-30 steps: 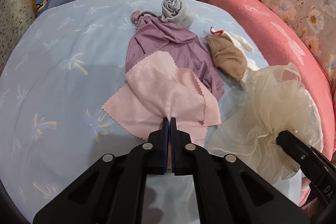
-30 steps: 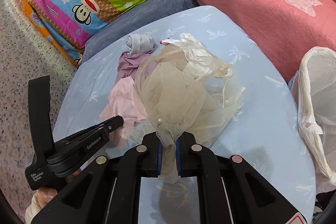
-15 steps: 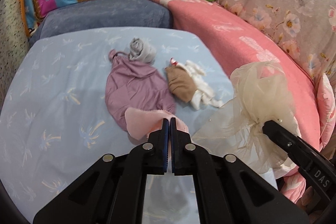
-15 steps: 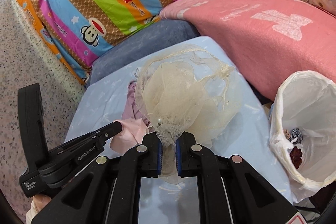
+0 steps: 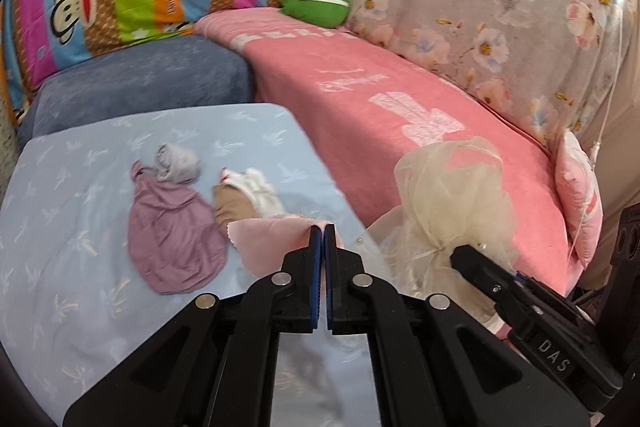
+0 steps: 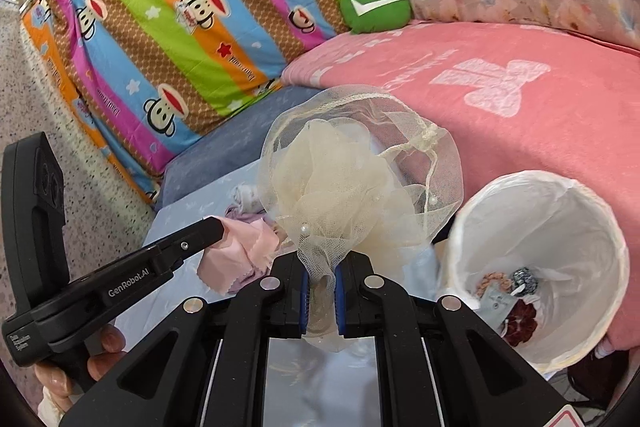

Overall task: Collect trash
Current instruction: 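Carry the pink cloth and tulle mesh over the white lined bin, then open both tools to drop the cloth and tulle into the bin, then move both tools back to the remaining items on the bed, then grasp the purple bag with the left tool while the right grasps the tan knit sock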

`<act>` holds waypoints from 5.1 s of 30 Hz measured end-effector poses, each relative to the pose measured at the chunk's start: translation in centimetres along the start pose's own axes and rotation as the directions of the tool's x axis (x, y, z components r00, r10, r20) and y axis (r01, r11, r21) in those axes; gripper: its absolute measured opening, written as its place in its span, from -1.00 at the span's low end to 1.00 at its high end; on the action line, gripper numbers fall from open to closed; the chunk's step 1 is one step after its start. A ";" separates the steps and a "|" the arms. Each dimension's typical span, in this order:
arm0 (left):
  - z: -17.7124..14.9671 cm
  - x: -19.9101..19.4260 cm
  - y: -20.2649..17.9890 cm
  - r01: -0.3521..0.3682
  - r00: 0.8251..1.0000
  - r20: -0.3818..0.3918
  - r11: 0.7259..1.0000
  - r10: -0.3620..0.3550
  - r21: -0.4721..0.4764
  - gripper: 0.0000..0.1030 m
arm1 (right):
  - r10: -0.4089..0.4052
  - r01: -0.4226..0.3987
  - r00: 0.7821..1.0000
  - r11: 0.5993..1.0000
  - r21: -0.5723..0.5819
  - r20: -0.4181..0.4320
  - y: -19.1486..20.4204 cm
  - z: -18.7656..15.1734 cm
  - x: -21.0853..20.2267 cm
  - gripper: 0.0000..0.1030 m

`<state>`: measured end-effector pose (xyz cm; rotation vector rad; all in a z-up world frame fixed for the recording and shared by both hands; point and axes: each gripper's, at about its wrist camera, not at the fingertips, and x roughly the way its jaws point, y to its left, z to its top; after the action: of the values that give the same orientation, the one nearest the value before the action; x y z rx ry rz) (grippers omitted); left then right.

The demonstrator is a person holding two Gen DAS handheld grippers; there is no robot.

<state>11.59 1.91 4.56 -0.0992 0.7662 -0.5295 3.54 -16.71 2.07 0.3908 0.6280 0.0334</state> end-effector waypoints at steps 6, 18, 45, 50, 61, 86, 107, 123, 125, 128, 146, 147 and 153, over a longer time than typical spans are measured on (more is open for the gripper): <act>0.8 0.8 -4.0 0.058 0.998 -0.003 0.996 -0.058 0.061 -0.97 | -0.040 0.039 0.998 0.998 0.043 0.041 -3.6 0.7 -2.3 -0.83; 1.5 3.8 -12.3 0.205 0.978 -0.070 0.966 -0.196 0.160 -0.96 | -0.151 0.137 0.985 0.980 0.145 0.086 -11.1 1.5 -5.7 -0.83; 0.9 4.8 -13.8 0.118 0.993 -0.017 0.976 -0.117 0.184 0.22 | -0.222 0.196 0.967 0.961 0.193 0.126 -14.9 2.2 -7.0 -0.42; 0.6 4.7 -13.1 0.100 0.995 -0.014 0.980 -0.099 0.170 0.26 | -0.213 0.188 0.969 0.965 0.184 0.123 -14.4 2.2 -6.8 -0.40; 0.3 4.3 -11.0 0.061 0.998 -0.002 0.990 -0.062 0.125 0.41 | -0.198 0.179 0.975 0.969 0.171 0.102 -13.3 1.9 -6.1 -0.28; -0.1 3.0 -3.6 -0.041 0.999 -0.005 0.999 0.041 -0.007 0.51 | -0.119 0.118 0.993 0.992 0.055 0.026 -6.4 1.4 -1.8 -0.19; -2.1 4.0 9.2 -0.234 0.971 -0.097 0.957 0.220 -0.172 0.72 | -0.025 0.016 0.990 0.997 -0.069 -0.139 2.6 -0.3 8.0 -0.18; -2.7 8.9 16.1 -0.323 0.934 -0.211 0.933 0.288 -0.158 0.65 | -0.014 -0.026 0.966 0.988 -0.151 -0.259 8.8 -0.9 19.3 -0.18; -2.8 9.6 16.5 -0.314 0.934 -0.230 0.935 0.274 -0.162 0.54 | -0.016 -0.024 0.964 0.989 -0.147 -0.264 9.0 -0.8 20.5 -0.18; -2.7 9.9 16.6 -0.318 0.933 -0.227 0.935 0.280 -0.156 0.41 | -0.024 -0.013 0.962 0.991 -0.135 -0.271 9.1 -0.8 22.0 -0.18; -1.9 8.6 17.0 -0.225 0.962 -0.197 0.957 0.189 -0.183 -0.91 | -0.028 -0.010 0.943 0.993 -0.114 -0.331 9.0 -2.9 24.2 -0.71; -1.8 8.0 16.9 -0.223 0.964 -0.186 0.957 0.189 -0.187 -0.91 | -0.019 -0.019 0.945 0.994 -0.112 -0.327 9.2 -2.9 23.8 -0.72; -0.8 5.0 16.2 -0.209 0.975 -0.123 0.956 0.187 -0.207 -0.92 | 0.040 -0.077 0.955 0.990 -0.115 -0.295 10.9 -2.4 20.5 -0.72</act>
<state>20.87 13.53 -3.66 -0.1982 0.9225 -0.2588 19.71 -2.77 -7.29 0.2838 0.9017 0.1899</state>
